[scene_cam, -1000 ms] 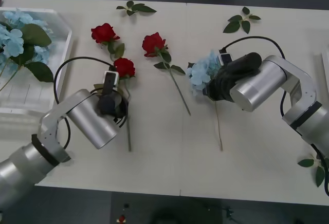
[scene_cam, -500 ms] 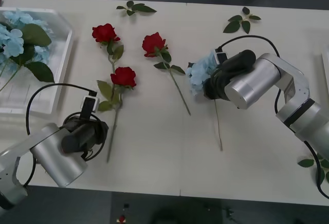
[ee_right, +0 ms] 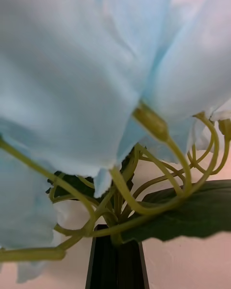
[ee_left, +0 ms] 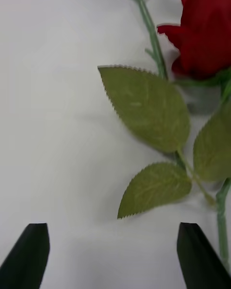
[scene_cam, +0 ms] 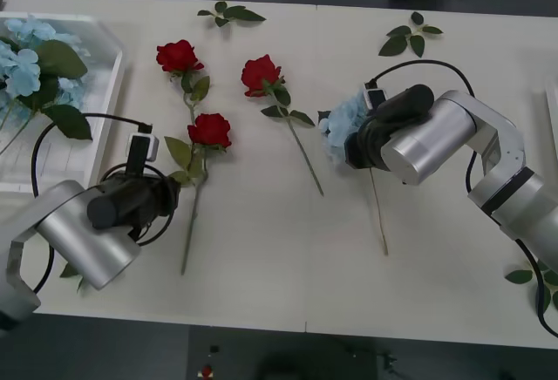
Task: Put the red flowers into the right box and the blue flowers into the left box
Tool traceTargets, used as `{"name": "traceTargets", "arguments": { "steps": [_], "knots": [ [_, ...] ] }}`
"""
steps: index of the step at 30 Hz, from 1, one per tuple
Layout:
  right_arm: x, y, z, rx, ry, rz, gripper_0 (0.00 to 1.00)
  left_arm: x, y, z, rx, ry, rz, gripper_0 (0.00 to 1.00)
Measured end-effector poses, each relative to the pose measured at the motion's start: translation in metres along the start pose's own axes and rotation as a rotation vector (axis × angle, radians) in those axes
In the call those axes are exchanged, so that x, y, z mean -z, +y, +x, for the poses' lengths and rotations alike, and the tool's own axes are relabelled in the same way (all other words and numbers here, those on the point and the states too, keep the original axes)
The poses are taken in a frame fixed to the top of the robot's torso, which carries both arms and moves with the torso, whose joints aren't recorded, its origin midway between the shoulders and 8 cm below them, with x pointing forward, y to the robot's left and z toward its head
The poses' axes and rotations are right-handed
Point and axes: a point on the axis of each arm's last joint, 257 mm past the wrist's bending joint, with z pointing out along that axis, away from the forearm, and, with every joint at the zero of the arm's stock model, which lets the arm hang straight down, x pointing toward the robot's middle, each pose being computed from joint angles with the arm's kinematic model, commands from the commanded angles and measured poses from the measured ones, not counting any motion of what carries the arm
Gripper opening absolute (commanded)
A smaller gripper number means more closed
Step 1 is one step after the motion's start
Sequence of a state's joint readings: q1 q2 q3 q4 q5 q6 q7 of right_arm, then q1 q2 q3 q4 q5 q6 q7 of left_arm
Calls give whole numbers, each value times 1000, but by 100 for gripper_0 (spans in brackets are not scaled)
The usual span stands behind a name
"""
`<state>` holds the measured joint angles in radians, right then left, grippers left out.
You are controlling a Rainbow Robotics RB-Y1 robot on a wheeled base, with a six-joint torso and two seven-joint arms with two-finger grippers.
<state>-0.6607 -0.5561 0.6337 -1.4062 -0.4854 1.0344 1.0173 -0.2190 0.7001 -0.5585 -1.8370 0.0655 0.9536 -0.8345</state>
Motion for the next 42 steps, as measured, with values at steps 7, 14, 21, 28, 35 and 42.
{"name": "traceTargets", "arguments": {
  "steps": [7,14,21,28,35,42],
  "knots": [
    [25,15,-16,-66,-10,-109,0,4,-12,-41,38,6,27,100],
    [98,15,-64,-142,-116,-289,0,0,-26,-74,55,-3,27,100],
    [161,19,-77,127,-267,-459,0,-21,-46,-76,82,9,9,100],
    [212,49,-68,312,-394,-646,0,-8,-85,-82,136,-1,167,100],
    [238,78,-64,457,-526,-718,0,60,-108,-81,125,-77,408,100],
    [253,106,-66,598,-651,-740,0,115,-114,-84,78,-229,579,100]
  ]
}}
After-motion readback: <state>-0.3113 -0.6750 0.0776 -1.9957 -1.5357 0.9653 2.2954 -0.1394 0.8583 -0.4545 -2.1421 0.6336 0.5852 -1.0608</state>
